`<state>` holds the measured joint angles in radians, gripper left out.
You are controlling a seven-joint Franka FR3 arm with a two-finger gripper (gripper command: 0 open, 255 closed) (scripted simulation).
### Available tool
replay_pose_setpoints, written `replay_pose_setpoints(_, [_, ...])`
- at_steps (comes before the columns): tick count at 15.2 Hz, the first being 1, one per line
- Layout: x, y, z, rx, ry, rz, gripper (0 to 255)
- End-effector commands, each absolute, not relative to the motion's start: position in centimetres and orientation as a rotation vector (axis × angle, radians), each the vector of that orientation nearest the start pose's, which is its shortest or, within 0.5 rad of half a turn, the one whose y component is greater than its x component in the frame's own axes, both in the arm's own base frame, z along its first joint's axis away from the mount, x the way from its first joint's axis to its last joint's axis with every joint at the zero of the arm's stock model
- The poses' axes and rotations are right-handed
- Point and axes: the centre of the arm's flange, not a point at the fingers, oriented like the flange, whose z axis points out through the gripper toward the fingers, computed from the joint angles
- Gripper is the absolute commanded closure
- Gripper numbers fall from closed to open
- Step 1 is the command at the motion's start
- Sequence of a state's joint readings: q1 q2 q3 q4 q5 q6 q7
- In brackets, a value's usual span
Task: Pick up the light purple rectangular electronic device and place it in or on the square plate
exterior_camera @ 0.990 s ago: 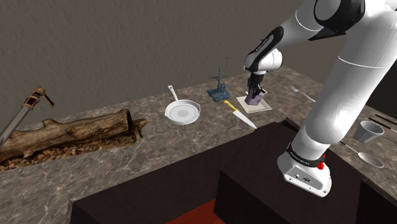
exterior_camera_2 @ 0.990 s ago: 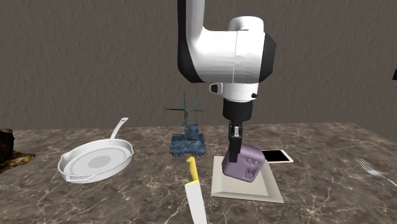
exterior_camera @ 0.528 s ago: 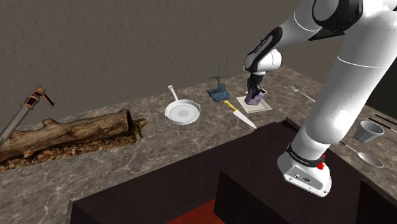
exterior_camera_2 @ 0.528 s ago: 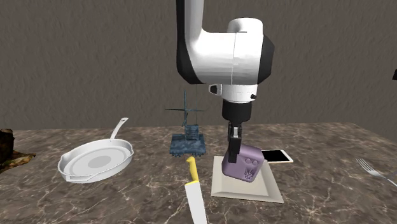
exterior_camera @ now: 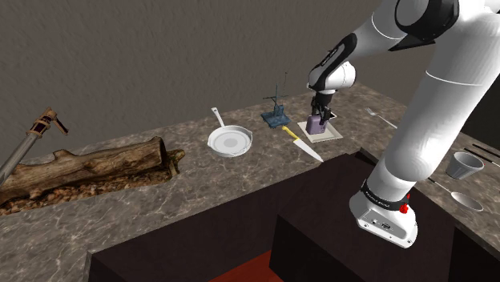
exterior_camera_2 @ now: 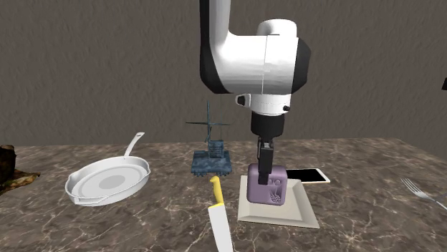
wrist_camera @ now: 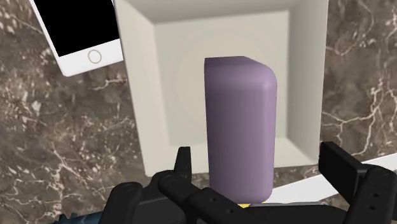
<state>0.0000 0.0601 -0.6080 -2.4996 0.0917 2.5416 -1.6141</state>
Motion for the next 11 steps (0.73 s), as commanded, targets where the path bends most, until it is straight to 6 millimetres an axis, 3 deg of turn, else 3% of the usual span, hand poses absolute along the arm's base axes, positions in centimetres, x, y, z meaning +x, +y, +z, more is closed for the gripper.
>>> replay_pose_setpoints(1, [38.2, -27.0, 28.6, -2.796, -1.404, -0.018, 0])
replay_pose_setpoints(3, [38.2, -27.1, 30.9, -2.796, -1.404, -0.018, 0])
replay_pose_setpoints(11, [38.2, -27.1, 30.9, -2.796, -1.404, -0.018, 0])
